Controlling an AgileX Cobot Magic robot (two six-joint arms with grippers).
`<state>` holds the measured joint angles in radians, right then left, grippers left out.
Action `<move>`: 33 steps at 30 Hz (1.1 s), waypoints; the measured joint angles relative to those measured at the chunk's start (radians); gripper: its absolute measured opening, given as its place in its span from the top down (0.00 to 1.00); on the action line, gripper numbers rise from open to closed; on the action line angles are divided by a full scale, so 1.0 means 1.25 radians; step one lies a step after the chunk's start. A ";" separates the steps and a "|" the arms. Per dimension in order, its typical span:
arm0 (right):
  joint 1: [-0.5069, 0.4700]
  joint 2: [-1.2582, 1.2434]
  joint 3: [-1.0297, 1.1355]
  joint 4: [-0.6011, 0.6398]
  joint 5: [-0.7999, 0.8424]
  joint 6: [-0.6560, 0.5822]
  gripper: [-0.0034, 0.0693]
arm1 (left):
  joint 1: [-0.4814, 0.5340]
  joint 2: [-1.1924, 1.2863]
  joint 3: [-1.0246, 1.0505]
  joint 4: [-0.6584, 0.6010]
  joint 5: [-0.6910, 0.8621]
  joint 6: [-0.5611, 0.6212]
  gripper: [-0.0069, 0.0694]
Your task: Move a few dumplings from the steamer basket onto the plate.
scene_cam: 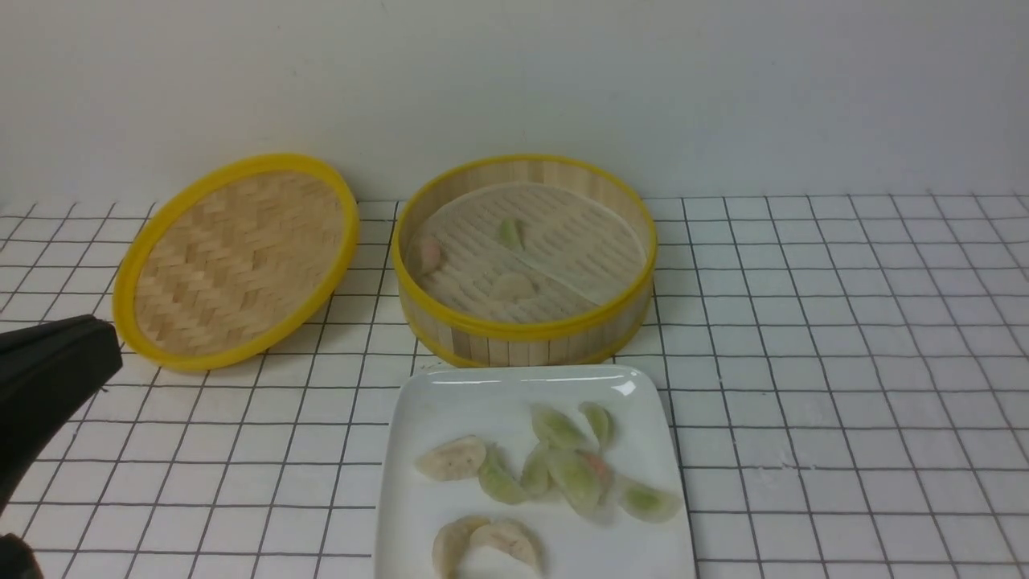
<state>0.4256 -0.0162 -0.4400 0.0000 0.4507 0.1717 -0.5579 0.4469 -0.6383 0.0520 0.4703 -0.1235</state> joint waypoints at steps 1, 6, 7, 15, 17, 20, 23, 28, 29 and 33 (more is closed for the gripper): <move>0.000 0.000 0.000 0.000 0.000 0.000 0.97 | 0.000 0.000 0.000 0.000 0.000 0.000 0.92; 0.000 0.000 0.000 0.000 0.000 0.000 0.97 | 0.000 0.000 0.000 0.000 -0.001 0.000 0.92; 0.000 0.000 0.000 0.000 0.000 0.000 0.97 | 0.000 0.000 0.000 0.000 -0.001 0.002 0.92; 0.000 0.000 0.000 0.000 0.000 0.000 0.97 | 0.080 -0.088 0.090 -0.014 -0.014 0.053 0.92; 0.000 0.000 0.000 0.000 0.000 0.000 0.97 | 0.155 -0.150 0.170 -0.035 -0.031 0.079 0.92; 0.000 0.000 0.000 0.000 0.000 0.000 0.97 | 0.263 -0.242 0.295 -0.061 -0.050 0.111 0.92; 0.000 0.000 0.000 0.000 0.000 0.000 0.97 | 0.342 -0.318 0.405 -0.071 -0.060 0.122 0.92; 0.000 0.000 0.000 0.000 0.000 0.000 0.97 | 0.388 -0.365 0.530 -0.077 -0.064 0.121 0.92; 0.000 0.000 0.000 0.000 0.000 0.000 0.97 | 0.388 -0.365 0.531 -0.077 -0.065 0.121 0.92; 0.000 0.000 0.000 0.000 0.001 0.000 0.97 | 0.388 -0.365 0.531 -0.078 -0.066 0.121 0.92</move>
<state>0.4256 -0.0162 -0.4400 0.0000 0.4517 0.1717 -0.0723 -0.0097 0.0256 -0.0455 0.3879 0.0273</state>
